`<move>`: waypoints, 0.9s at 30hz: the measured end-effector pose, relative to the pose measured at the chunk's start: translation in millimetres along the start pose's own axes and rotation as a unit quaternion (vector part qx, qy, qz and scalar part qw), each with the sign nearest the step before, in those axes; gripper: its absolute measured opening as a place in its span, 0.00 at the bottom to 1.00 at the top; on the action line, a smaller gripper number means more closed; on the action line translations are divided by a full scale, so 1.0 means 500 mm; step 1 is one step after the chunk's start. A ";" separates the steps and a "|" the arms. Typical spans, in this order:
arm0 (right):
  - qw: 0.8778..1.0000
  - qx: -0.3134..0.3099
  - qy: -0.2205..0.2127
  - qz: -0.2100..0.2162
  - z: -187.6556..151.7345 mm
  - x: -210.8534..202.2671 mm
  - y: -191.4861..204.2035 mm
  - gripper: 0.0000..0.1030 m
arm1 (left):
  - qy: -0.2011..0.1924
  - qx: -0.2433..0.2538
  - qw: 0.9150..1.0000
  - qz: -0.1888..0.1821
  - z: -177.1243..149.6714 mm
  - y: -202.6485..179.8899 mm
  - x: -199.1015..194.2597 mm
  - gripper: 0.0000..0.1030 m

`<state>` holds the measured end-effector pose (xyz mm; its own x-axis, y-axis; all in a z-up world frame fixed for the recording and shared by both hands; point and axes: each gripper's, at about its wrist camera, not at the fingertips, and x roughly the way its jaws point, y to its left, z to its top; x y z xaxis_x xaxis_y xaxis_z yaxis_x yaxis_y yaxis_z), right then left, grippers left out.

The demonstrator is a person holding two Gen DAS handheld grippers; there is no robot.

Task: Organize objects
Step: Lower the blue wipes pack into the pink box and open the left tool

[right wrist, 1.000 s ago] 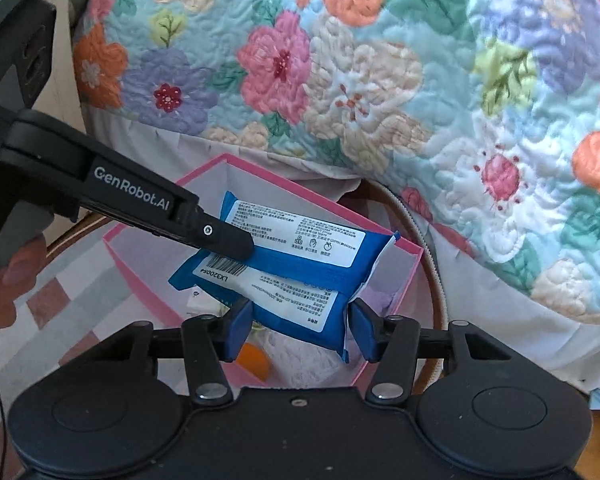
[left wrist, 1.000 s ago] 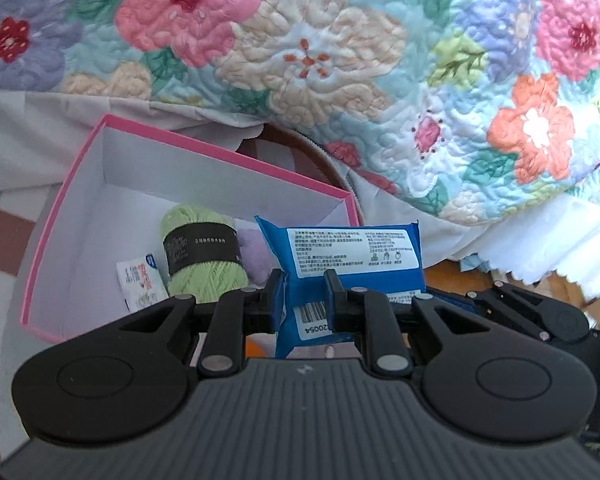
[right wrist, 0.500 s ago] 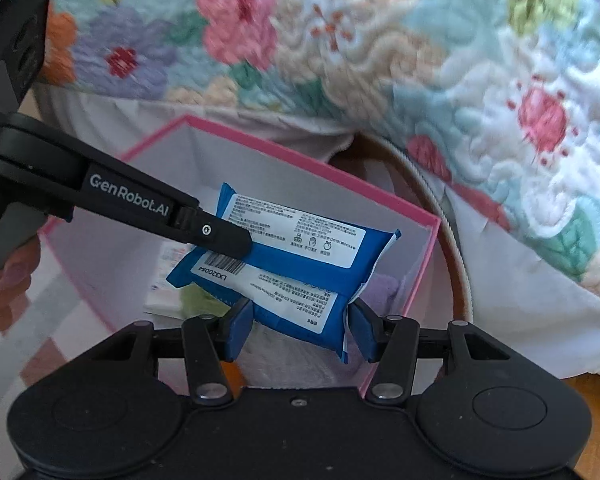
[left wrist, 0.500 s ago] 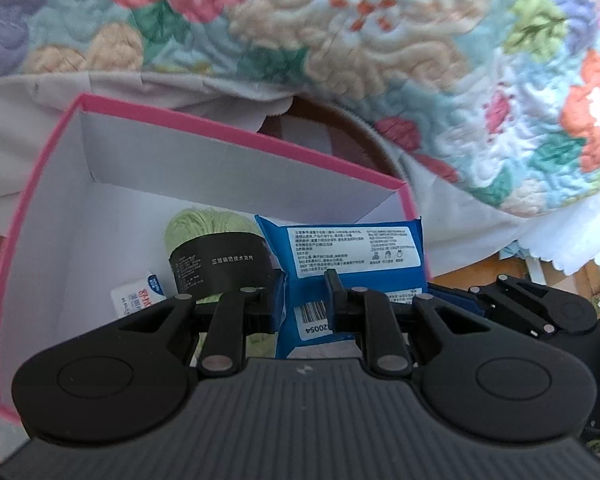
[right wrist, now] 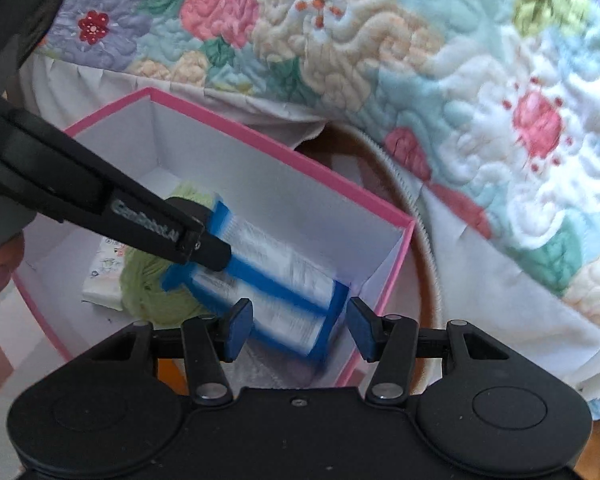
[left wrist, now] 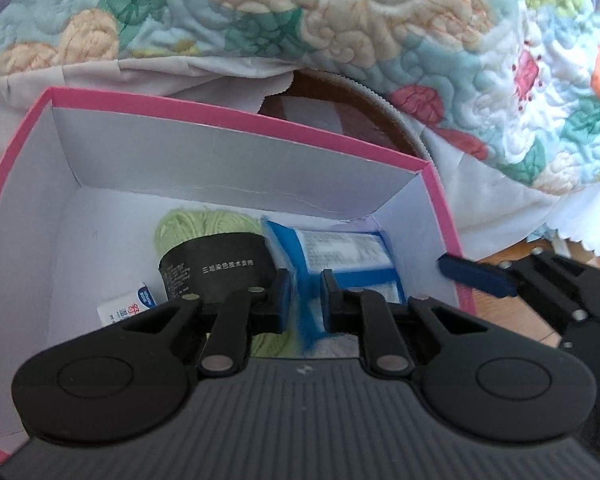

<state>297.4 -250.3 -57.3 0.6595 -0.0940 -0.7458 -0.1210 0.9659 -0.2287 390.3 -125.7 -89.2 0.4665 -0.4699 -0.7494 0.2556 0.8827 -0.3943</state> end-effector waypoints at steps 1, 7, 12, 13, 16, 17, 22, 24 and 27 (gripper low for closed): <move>1.000 0.002 -0.004 0.001 -0.002 -0.006 -0.001 0.55 | 0.002 0.001 1.000 0.001 -0.003 -0.002 0.001 0.14; 0.999 0.027 -0.031 0.024 -0.021 -0.056 -0.013 0.55 | -0.004 0.020 1.000 0.018 -0.014 -0.017 -0.020 0.14; 0.996 0.054 -0.054 0.051 -0.042 -0.103 -0.013 0.56 | 0.017 0.003 1.000 0.023 -0.028 -0.021 -0.053 0.14; 0.995 0.057 -0.058 0.054 -0.045 -0.110 -0.010 0.56 | 0.023 0.000 0.999 0.024 -0.033 -0.023 -0.059 0.14; 0.993 0.070 -0.074 0.062 -0.055 -0.134 -0.003 0.56 | 0.021 0.013 0.999 0.041 -0.044 -0.034 -0.085 0.14; 0.992 0.073 -0.078 0.066 -0.056 -0.139 -0.001 0.56 | 0.020 0.017 0.999 0.044 -0.045 -0.038 -0.093 0.14; 0.988 0.105 -0.086 0.069 -0.063 -0.177 0.003 0.56 | 0.010 0.034 0.998 0.054 -0.060 -0.053 -0.156 0.14; 0.986 0.119 -0.086 0.072 -0.065 -0.191 0.004 0.56 | 0.007 0.042 0.997 0.069 -0.071 -0.061 -0.185 0.14; 0.986 0.123 -0.089 0.072 -0.066 -0.218 0.015 0.56 | 0.005 0.051 0.996 0.077 -0.086 -0.065 -0.217 0.16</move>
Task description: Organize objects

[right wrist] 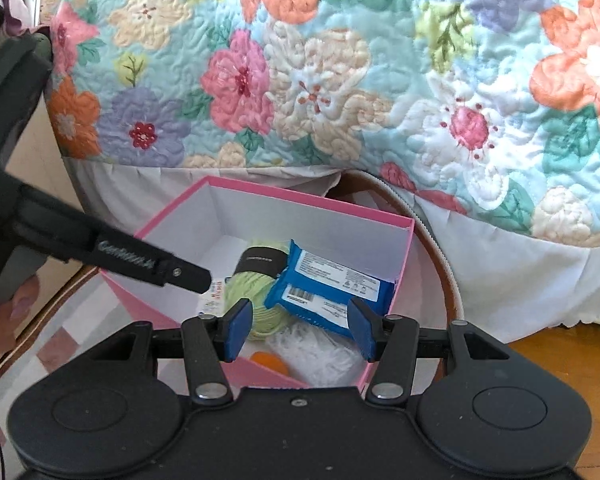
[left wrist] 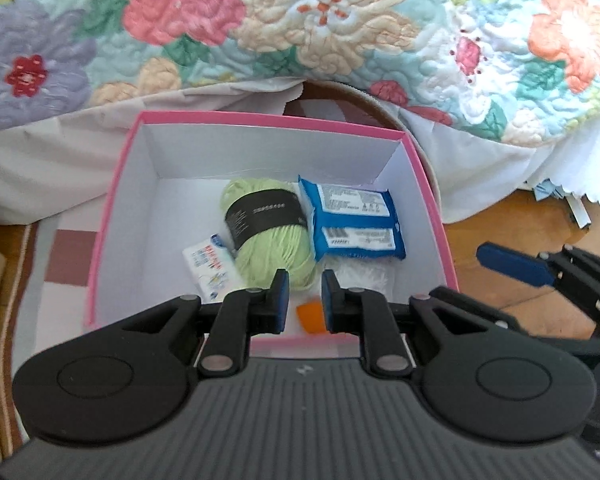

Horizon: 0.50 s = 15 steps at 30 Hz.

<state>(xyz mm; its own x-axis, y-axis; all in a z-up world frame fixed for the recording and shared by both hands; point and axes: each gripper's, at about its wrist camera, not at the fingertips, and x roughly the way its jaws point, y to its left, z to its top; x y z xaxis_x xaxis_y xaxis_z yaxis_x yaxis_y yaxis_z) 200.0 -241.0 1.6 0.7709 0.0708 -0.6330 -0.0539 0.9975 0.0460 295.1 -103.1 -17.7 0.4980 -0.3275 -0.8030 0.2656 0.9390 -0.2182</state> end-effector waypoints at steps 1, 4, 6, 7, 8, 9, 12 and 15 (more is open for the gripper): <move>1.000 -0.001 -0.002 -0.002 0.000 -0.007 0.005 0.56 | 0.001 0.000 1.000 0.002 -0.006 0.002 -0.013 0.16; 1.000 0.003 -0.009 0.002 0.003 -0.033 0.021 0.57 | 0.000 0.006 1.000 0.013 -0.020 0.005 -0.046 0.17; 1.000 0.008 -0.012 0.005 0.005 -0.049 0.029 0.59 | -0.001 0.009 1.000 0.020 -0.030 0.008 -0.069 0.17; 1.000 0.009 -0.012 0.006 0.005 -0.055 0.034 0.60 | -0.001 0.009 1.000 0.022 -0.035 0.010 -0.079 0.18; 1.000 0.011 -0.011 0.008 0.005 -0.062 0.040 0.60 | -0.004 0.009 1.000 0.023 -0.040 0.012 -0.090 0.18; 1.000 0.010 -0.010 0.010 0.005 -0.068 0.045 0.60 | -0.008 0.009 1.000 0.025 -0.047 0.015 -0.102 0.21; 1.000 0.012 0.000 0.014 0.006 -0.082 0.061 0.60 | -0.022 0.008 0.999 0.032 -0.066 0.025 -0.138 0.32; 1.000 0.019 0.002 0.013 0.004 -0.098 0.074 0.60 | -0.022 0.001 0.999 0.040 -0.086 0.042 -0.166 0.34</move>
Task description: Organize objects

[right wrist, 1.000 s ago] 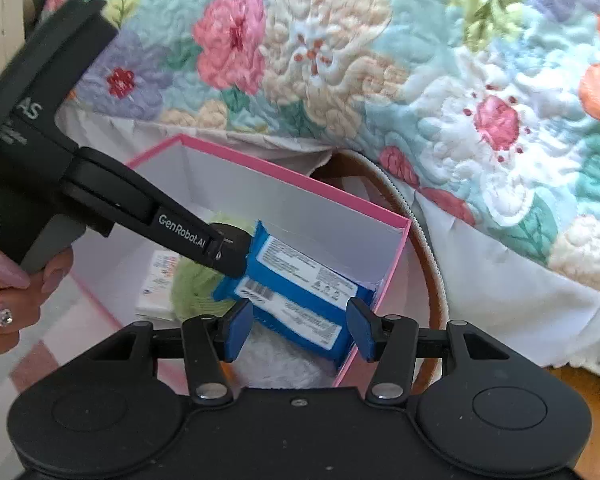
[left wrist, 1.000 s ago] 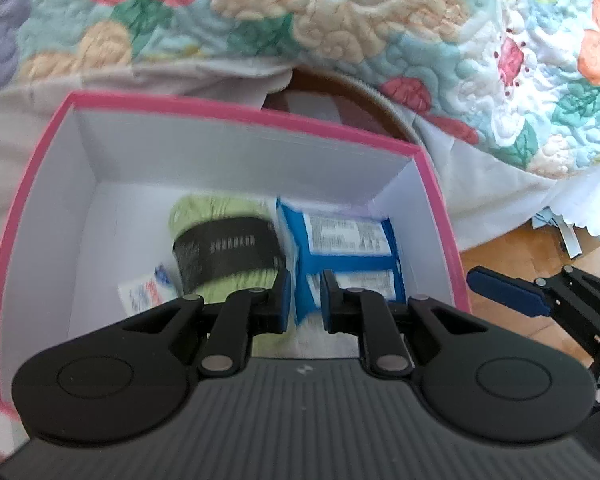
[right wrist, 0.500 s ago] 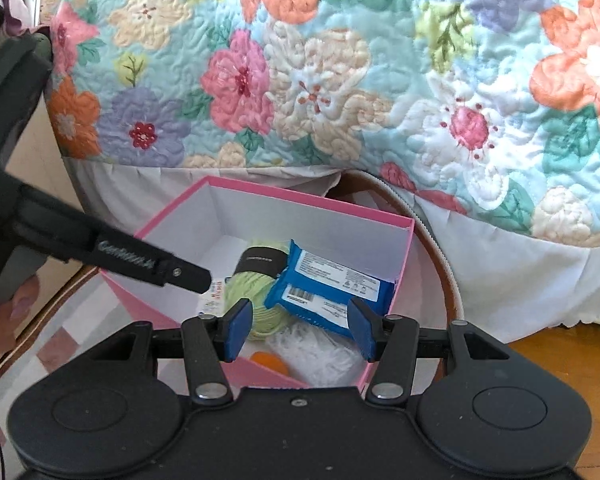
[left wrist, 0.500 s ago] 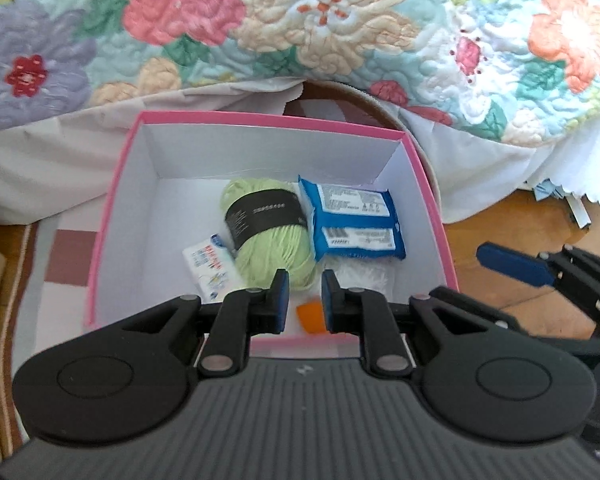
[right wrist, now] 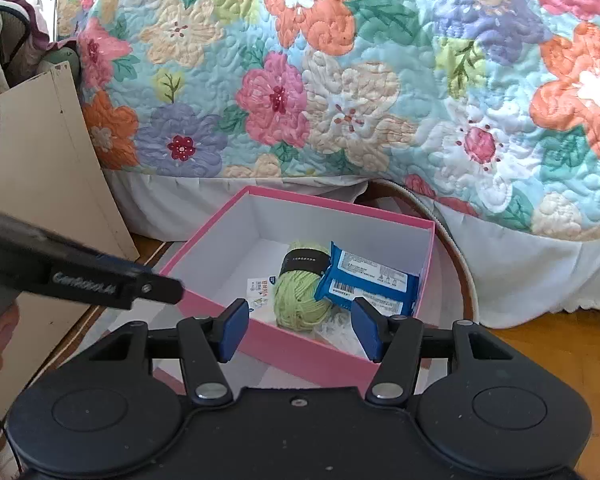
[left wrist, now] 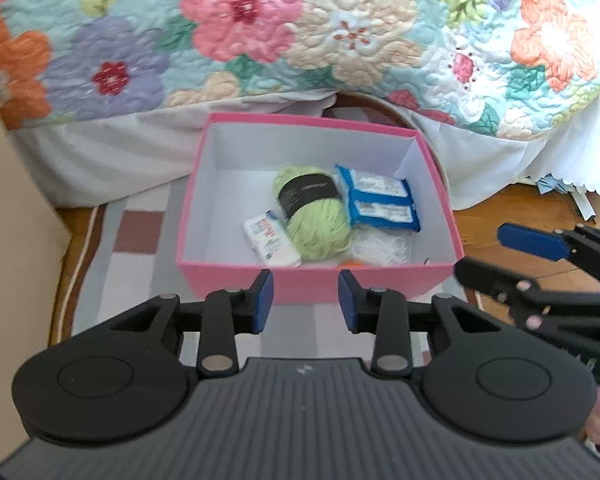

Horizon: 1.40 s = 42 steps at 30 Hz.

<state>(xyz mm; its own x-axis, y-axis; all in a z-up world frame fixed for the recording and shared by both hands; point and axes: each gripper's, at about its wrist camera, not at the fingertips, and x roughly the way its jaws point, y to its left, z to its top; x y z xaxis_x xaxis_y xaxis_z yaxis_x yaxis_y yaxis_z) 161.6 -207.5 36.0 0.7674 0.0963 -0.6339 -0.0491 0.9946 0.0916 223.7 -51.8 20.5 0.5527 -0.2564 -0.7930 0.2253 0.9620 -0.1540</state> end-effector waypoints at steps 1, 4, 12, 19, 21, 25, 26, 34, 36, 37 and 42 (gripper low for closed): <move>1.000 0.003 0.001 0.000 0.000 -0.006 0.005 0.60 | 0.001 -0.003 1.000 0.002 -0.008 0.007 -0.009 0.35; 1.000 -0.002 0.004 0.000 0.001 -0.024 0.025 0.61 | 0.004 -0.006 1.000 0.008 -0.030 0.026 -0.036 0.40; 1.000 -0.018 0.009 0.003 0.009 -0.067 0.068 0.65 | 0.006 -0.026 0.999 0.030 -0.054 0.060 -0.095 0.47; 1.000 -0.016 0.013 0.007 0.004 -0.096 0.086 0.74 | 0.012 0.006 0.999 0.029 -0.067 0.044 -0.132 0.70; 1.000 -0.014 0.007 0.000 -0.003 -0.106 0.089 0.78 | 0.011 0.016 1.000 0.022 -0.078 0.038 -0.140 0.72; 1.000 -0.004 0.014 -0.012 -0.012 -0.117 0.089 0.81 | 0.015 0.027 0.999 0.015 -0.098 0.032 -0.151 0.78; 1.000 0.001 0.014 -0.013 -0.015 -0.121 0.088 0.84 | 0.015 0.028 0.999 0.017 -0.103 0.032 -0.153 0.79; 0.999 0.029 0.008 -0.039 -0.041 -0.144 0.085 0.97 | 0.009 0.004 0.999 0.044 -0.125 0.066 -0.166 0.92; 0.998 0.039 0.012 -0.041 -0.047 -0.146 0.083 0.97 | 0.013 -0.007 0.999 0.052 -0.125 0.078 -0.166 0.94; 0.998 0.043 0.014 -0.044 -0.049 -0.147 0.083 0.97 | 0.012 -0.008 0.998 0.054 -0.126 0.082 -0.167 0.95; 0.997 0.039 0.029 -0.057 -0.059 -0.150 0.096 0.98 | 0.016 0.004 0.997 0.079 -0.131 0.085 -0.169 1.00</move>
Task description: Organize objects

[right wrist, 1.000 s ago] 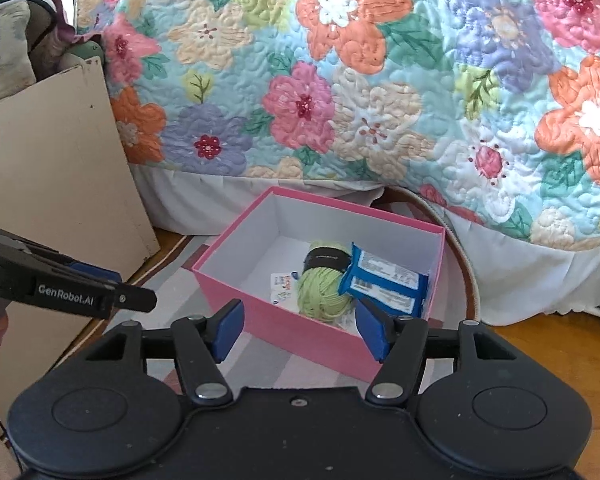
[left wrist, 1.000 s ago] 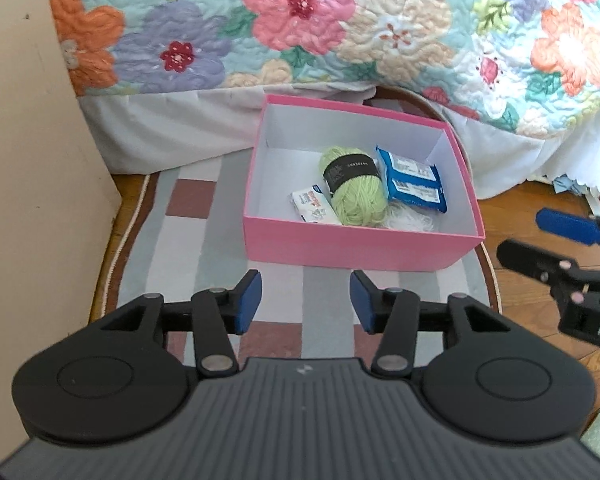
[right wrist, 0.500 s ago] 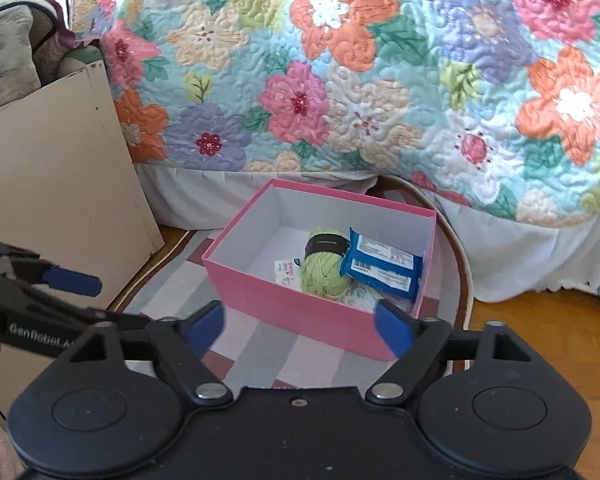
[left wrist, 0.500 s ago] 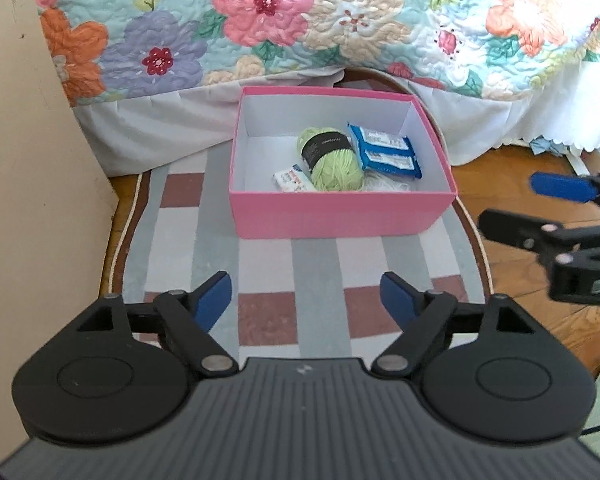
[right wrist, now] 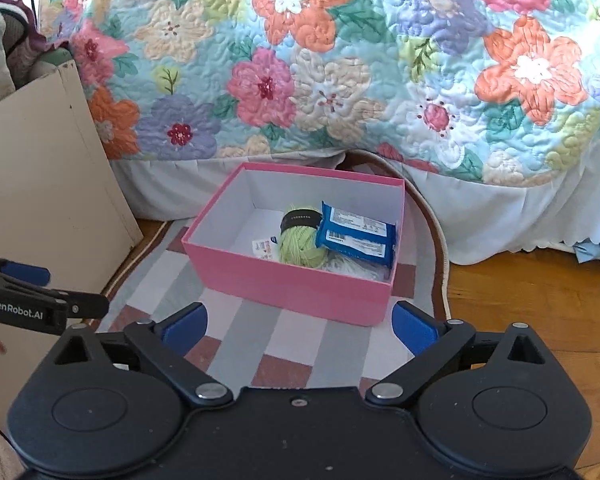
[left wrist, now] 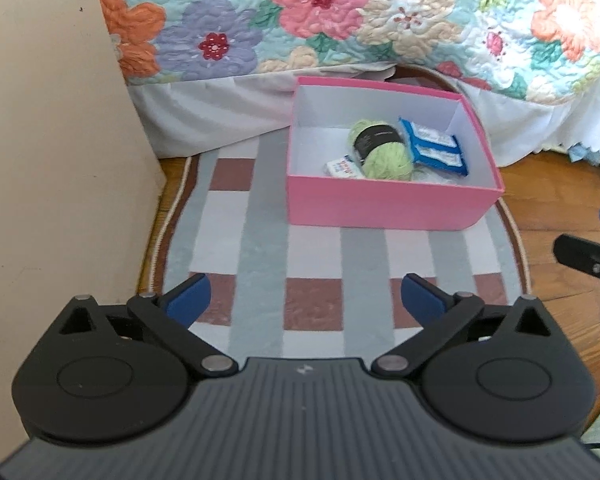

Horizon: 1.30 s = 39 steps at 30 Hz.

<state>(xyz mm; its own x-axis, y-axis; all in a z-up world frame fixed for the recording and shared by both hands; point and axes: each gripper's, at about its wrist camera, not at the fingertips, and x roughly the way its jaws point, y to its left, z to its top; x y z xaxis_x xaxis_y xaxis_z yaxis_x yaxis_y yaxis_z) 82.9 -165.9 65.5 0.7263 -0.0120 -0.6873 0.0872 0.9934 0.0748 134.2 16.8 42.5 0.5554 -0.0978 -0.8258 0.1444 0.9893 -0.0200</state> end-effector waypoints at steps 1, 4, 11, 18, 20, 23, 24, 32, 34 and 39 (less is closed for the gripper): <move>1.000 -0.003 -0.001 -0.002 -0.002 -0.002 0.004 0.98 | 0.002 0.003 1.000 0.004 -0.001 0.000 -0.001 1.00; 1.000 -0.011 0.006 0.002 -0.008 -0.004 0.012 0.98 | 0.009 -0.005 1.000 0.014 -0.003 0.003 -0.003 1.00; 1.000 -0.019 0.012 0.002 -0.009 -0.007 0.028 0.98 | 0.036 -0.016 0.999 0.019 -0.006 0.014 0.000 1.00; 1.000 -0.010 0.021 0.000 -0.005 -0.013 0.030 0.98 | 0.054 -0.007 0.998 0.018 -0.006 0.009 -0.007 1.00; 0.999 0.000 0.031 0.007 -0.004 -0.014 0.027 0.97 | 0.058 -0.003 0.998 0.018 -0.004 0.007 -0.008 1.00; 0.999 0.011 0.039 0.016 -0.006 -0.016 0.026 0.97 | 0.056 -0.004 0.998 0.011 -0.004 0.007 -0.011 1.00; 0.999 0.011 0.039 0.015 -0.007 -0.016 0.027 0.97 | 0.055 -0.006 0.998 0.008 -0.004 0.007 -0.012 1.00; 0.999 0.012 0.037 0.006 -0.009 -0.017 0.023 0.97 | 0.049 0.001 0.999 0.007 -0.004 0.004 -0.019 1.00; 1.000 0.008 0.027 -0.003 -0.008 -0.021 0.024 0.97 | 0.047 0.005 0.999 0.006 -0.005 0.001 -0.020 1.00; 1.000 0.011 0.019 -0.010 -0.003 -0.029 0.016 0.98 | 0.048 0.016 0.999 0.007 -0.006 -0.007 -0.019 1.00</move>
<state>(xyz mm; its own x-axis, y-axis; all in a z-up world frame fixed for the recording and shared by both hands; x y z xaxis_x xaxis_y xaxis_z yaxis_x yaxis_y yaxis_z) 72.2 -157.7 75.0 0.6981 -0.0277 -0.7155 0.1167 0.9903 0.0755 126.0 14.8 48.8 0.4760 -0.0710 -0.8766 0.1646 0.9863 0.0095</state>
